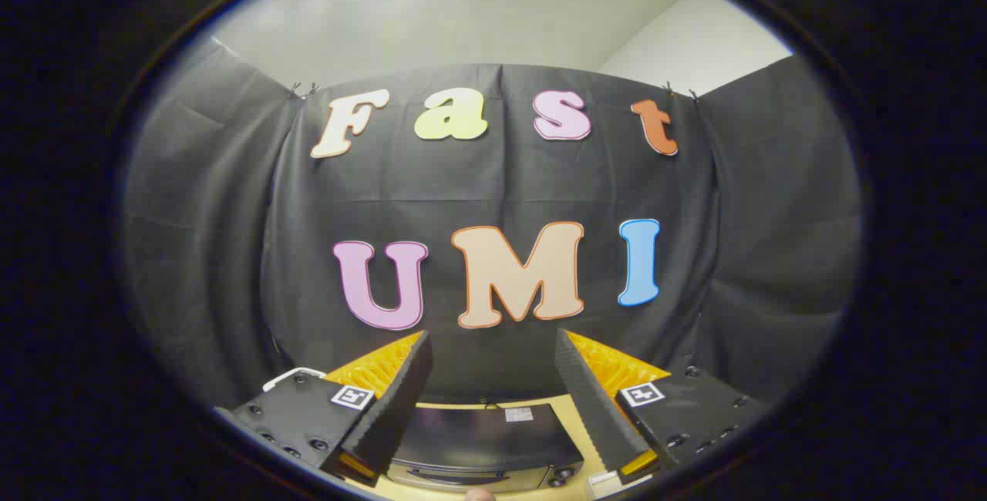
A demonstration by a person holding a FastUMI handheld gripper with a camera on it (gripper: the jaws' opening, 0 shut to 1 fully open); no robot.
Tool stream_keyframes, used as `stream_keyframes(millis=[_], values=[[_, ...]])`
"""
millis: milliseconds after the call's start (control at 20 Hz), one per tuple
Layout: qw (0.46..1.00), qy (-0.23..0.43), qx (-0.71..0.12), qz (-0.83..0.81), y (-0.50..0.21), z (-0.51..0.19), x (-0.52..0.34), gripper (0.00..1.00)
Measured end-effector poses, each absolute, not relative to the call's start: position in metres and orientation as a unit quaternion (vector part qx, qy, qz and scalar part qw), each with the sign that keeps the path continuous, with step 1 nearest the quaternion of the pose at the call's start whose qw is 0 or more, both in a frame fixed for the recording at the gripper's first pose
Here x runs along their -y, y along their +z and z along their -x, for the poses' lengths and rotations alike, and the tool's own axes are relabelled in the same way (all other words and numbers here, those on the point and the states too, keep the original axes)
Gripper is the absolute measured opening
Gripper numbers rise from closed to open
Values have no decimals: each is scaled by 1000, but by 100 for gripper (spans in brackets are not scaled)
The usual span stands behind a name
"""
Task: Open the toaster oven, put the food inside, and close the toaster oven door.
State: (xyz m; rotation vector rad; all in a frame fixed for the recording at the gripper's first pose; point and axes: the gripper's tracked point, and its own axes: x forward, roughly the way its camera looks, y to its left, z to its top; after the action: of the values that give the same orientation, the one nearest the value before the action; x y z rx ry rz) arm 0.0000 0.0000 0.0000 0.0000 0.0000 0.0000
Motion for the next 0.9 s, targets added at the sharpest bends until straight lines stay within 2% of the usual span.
stream_keyframes(millis=[900], values=[[1000, 2, -21, -12, -16, -8, 0, 100]])
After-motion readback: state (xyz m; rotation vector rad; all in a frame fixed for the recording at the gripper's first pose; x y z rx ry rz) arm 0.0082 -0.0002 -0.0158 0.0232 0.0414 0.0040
